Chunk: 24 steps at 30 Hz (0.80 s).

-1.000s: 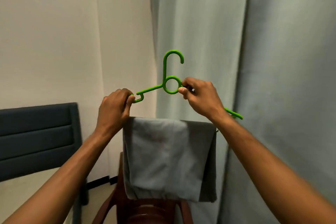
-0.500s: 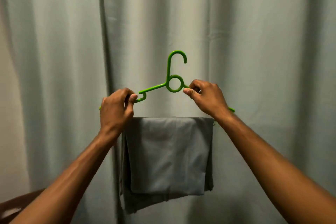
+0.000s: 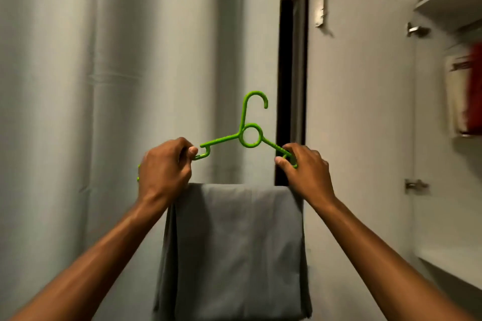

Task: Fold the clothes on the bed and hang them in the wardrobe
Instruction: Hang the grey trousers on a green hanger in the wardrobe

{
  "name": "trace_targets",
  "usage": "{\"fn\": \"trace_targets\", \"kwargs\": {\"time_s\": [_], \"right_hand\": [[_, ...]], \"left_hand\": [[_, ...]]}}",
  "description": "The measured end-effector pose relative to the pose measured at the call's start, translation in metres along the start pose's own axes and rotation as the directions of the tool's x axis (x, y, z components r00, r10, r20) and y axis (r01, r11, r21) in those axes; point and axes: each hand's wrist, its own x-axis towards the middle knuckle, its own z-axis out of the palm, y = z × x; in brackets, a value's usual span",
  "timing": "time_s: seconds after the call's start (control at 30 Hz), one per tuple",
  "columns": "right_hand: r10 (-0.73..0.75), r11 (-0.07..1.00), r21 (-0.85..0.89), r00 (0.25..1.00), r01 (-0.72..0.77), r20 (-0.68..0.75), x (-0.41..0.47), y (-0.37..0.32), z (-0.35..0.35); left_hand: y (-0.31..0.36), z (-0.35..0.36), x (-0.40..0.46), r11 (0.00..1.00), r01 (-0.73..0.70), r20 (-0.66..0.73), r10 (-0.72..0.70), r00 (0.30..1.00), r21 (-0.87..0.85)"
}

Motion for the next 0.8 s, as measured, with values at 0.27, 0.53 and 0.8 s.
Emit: {"fn": "trace_targets", "kwargs": {"time_s": [0.27, 0.53, 0.8], "right_hand": [[0.012, 0.899, -0.430, 0.986, -0.082, -0.165, 0.028, 0.142, -0.093], [0.020, 0.694, -0.699, 0.975, -0.173, -0.221, 0.072, 0.235, -0.182], [0.096, 0.622, -0.710, 0.931, -0.331, -0.351, 0.090, 0.349, -0.255]], "left_hand": [[0.137, 0.135, 0.049, 0.966, -0.032, 0.122, 0.065, 0.990, -0.255], [0.246, 0.216, 0.106, 0.861, -0.046, 0.341, 0.248, 0.907, -0.506], [0.344, 0.280, 0.127, 0.576, 0.081, 0.337, 0.353, 0.873, -0.814]]}}
